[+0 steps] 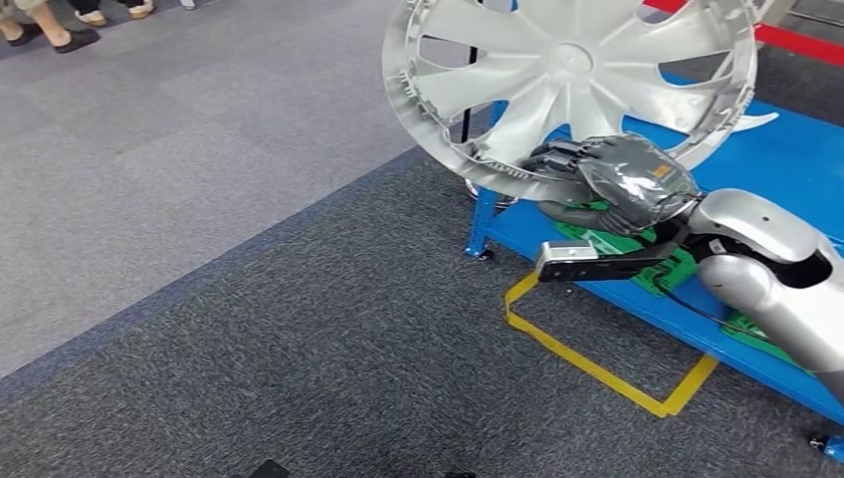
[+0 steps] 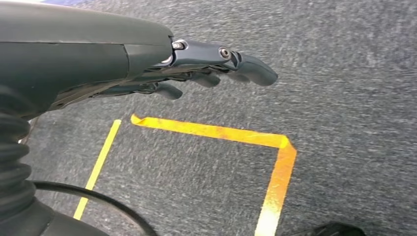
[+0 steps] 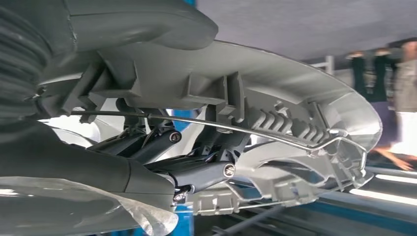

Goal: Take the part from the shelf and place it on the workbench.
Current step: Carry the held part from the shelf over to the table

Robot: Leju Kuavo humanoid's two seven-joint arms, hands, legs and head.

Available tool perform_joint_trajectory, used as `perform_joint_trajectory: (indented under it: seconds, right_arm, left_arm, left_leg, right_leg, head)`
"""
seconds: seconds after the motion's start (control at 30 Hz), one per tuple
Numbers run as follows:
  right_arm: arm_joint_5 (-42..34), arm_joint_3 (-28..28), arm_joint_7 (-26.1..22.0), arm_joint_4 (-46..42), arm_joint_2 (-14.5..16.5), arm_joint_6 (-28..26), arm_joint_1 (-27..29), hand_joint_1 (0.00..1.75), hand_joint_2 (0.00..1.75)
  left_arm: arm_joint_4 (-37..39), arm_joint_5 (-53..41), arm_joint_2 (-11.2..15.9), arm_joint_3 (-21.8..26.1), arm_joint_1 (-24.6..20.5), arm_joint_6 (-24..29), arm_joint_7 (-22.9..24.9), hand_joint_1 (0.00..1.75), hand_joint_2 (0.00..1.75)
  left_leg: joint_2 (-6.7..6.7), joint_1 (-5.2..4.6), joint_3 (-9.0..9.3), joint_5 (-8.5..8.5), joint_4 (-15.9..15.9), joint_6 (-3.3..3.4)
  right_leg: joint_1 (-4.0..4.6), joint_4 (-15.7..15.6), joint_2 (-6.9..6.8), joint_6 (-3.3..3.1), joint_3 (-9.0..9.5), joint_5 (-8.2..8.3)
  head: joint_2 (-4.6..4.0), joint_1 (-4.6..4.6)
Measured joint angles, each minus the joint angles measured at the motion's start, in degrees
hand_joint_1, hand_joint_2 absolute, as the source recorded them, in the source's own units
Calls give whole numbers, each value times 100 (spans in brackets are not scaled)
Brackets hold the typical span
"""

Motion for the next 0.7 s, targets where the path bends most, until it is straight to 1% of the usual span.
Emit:
perform_joint_trajectory:
  seconds: [0.03,0.07,0.1,0.13,0.17,0.2,0.23,0.27,0.3,0.33,0.37,0.4,0.43,0.47,0.5,0.53,0.57,0.6,0.63,0.67,0.7]
  right_arm:
    - [-5,5,16,-76,-90,-52,71,175,175]
    - [-15,-10,29,-150,-184,-85,144,175,175]
    - [-28,-34,36,-221,-281,-118,219,175,175]
    - [-40,-67,40,-300,-388,-150,302,175,175]
    - [-53,-108,42,-382,-485,-182,389,175,175]
    - [-66,-151,42,-464,-573,-209,469,175,175]
    - [-76,-198,45,-548,-658,-228,548,175,175]
    - [-89,-250,50,-625,-729,-243,613,175,175]
    - [-102,-304,56,-695,-793,-256,671,175,175]
    - [-110,-357,60,-756,-858,-265,719,175,175]
    - [-118,-405,61,-810,-919,-273,759,175,175]
    - [-122,-443,59,-857,-971,-279,791,175,175]
    - [-124,-469,57,-897,-1012,-279,814,175,175]
    - [-126,-485,56,-931,-1039,-278,832,175,175]
    - [-130,-495,56,-962,-1059,-277,848,175,175]
    - [-133,-501,56,-990,-1075,-276,864,175,175]
    - [-136,-506,55,-1012,-1091,-273,878,175,175]
    - [-137,-519,54,-1033,-1109,-268,893,175,175]
    - [-137,-533,51,-1049,-1126,-261,904,175,175]
    - [-131,-545,48,-1060,-1140,-253,911,175,175]
    - [-120,-552,44,-1068,-1149,-241,917,175,175]
  left_arm:
    - [0,-13,-7,-21,3,6,0,0,175]
    - [0,-16,-9,-38,6,15,0,0,175]
    - [0,-18,-9,-54,7,26,0,0,175]
    - [0,-20,-9,-72,12,36,0,0,175]
    - [1,-21,-10,-89,25,43,0,0,175]
    - [2,-23,-13,-104,44,46,0,0,175]
    - [3,-24,-18,-121,72,48,0,0,175]
    - [4,-25,-24,-135,100,51,0,0,175]
    - [5,-25,-33,-147,120,56,0,0,175]
    - [6,-25,-39,-156,127,60,0,0,175]
    - [7,-25,-46,-165,125,63,0,0,175]
    - [7,-25,-52,-173,117,65,0,0,175]
    - [8,-25,-56,-181,111,67,0,0,175]
    - [8,-25,-58,-189,108,68,1,0,175]
    - [9,-26,-59,-195,107,70,2,0,175]
    - [9,-26,-58,-200,108,70,3,0,175]
    - [9,-27,-57,-204,108,68,4,0,175]
    - [9,-28,-56,-212,104,64,4,0,175]
    - [9,-30,-56,-223,97,60,4,0,175]
    - [9,-32,-55,-234,88,54,5,0,175]
    - [9,-34,-54,-245,79,48,5,0,175]
  left_leg:
    - [-113,13,2,-13,28,-12]
    - [-204,28,-2,-36,66,-38]
    - [-292,37,-23,-65,124,-71]
    - [-372,46,-51,-87,170,-106]
    - [-438,53,-79,-98,202,-137]
    - [-496,60,-104,-95,215,-159]
    - [-549,71,-116,-92,210,-181]
    - [-499,66,-128,-116,235,-207]
    - [-365,56,-166,-187,331,-239]
    - [-182,51,-250,-316,536,-272]
    - [28,50,-384,-490,853,-300]
    - [154,65,-555,-675,1247,-318]
    - [206,80,-715,-809,1600,-323]
    - [223,89,-812,-856,1818,-319]
    - [227,90,-814,-795,1828,-305]
    - [238,81,-713,-640,1622,-283]
    - [309,55,-521,-427,1239,-248]
    - [438,9,-322,-272,848,-216]
    - [557,-41,-160,-172,516,-179]
    - [654,-88,-62,-133,299,-145]
    - [671,-121,-42,-157,228,-123]
  right_leg:
    - [-9,-190,21,16,56,181]
    - [-30,-578,98,32,232,373]
    - [-52,-940,206,44,424,499]
    - [-67,-1188,295,47,565,562]
    - [-69,-1298,357,40,642,552]
    - [-58,-1313,347,21,671,533]
    - [-55,-1307,288,-7,671,536]
    - [-54,-1316,231,-36,685,538]
    - [-54,-1326,167,-70,704,538]
    - [-53,-1337,100,-103,724,537]
    - [-37,-1340,33,-127,742,529]
    - [-22,-1340,-36,-147,754,518]
    - [-8,-1340,-104,-158,763,508]
    - [2,-1339,-171,-165,773,498]
    - [11,-1339,-237,-170,784,486]
    - [17,-1339,-299,-170,801,472]
    - [21,-1340,-362,-165,826,454]
    - [27,-1343,-427,-156,849,436]
    - [36,-1344,-488,-141,865,421]
    - [45,-1348,-555,-125,873,410]
    - [51,-1358,-622,-105,877,406]
  head:
    - [0,0]
    - [0,1]
    - [0,5]
    - [1,8]
    - [1,11]
    - [1,13]
    - [1,10]
    - [1,9]
    - [1,-10]
    - [1,-26]
    - [1,-42]
    - [1,-56]
    - [1,-55]
    - [1,-57]
    - [1,-57]
    - [1,-56]
    - [1,-56]
    - [1,-56]
    - [1,-55]
    - [1,-52]
    - [0,-50]
